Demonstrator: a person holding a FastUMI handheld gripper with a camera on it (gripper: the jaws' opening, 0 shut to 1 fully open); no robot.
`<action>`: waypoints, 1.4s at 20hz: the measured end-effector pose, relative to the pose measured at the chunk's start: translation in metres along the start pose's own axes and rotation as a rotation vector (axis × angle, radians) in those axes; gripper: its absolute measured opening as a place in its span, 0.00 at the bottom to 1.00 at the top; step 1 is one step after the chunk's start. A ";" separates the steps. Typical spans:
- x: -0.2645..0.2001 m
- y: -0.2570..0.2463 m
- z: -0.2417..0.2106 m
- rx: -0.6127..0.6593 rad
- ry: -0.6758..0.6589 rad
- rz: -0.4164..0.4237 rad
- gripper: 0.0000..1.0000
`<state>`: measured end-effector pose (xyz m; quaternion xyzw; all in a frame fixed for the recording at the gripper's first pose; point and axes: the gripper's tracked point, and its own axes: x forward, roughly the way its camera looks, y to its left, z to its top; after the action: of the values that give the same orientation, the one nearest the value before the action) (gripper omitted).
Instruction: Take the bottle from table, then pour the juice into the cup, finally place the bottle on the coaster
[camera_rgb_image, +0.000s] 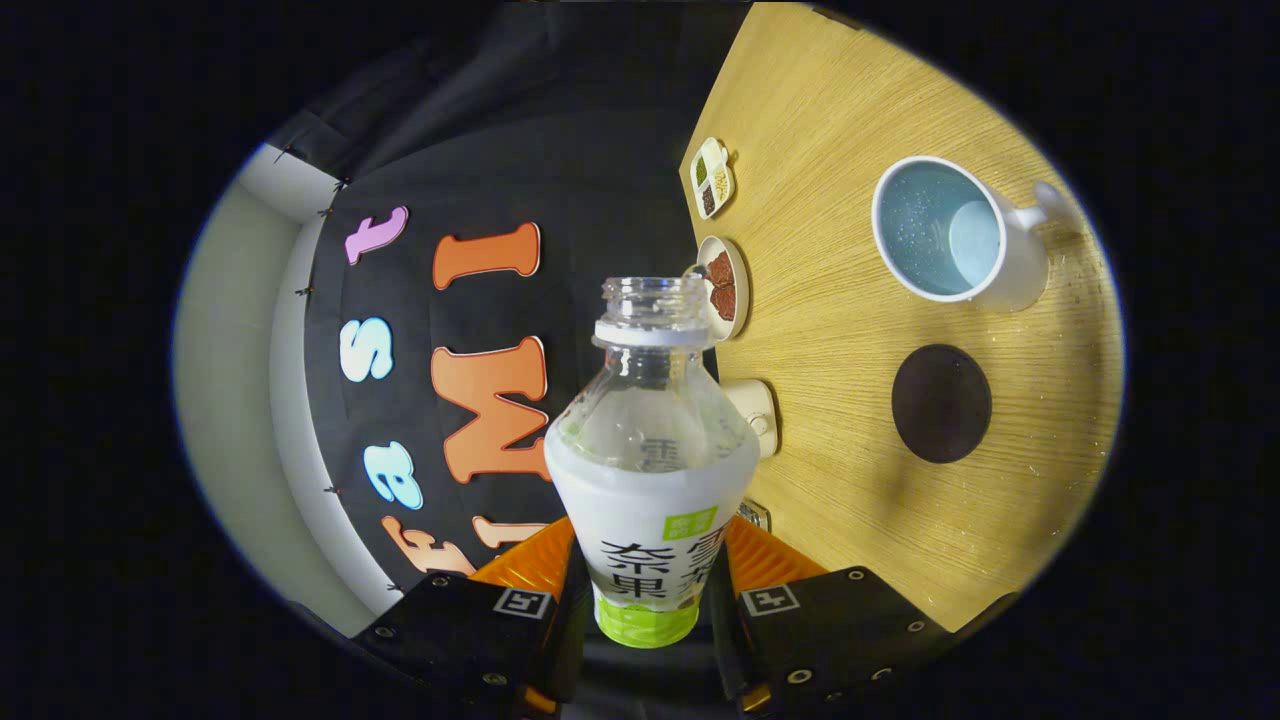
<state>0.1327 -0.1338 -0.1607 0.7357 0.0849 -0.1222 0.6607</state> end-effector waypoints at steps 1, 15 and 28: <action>-0.001 -0.001 0.002 0.007 -0.002 0.000 0.55; 0.003 -0.005 0.003 0.073 0.021 -0.029 0.55; 0.001 0.000 -0.004 0.156 0.032 -0.026 0.55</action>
<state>0.1340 -0.1296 -0.1609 0.7857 0.0953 -0.1253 0.5983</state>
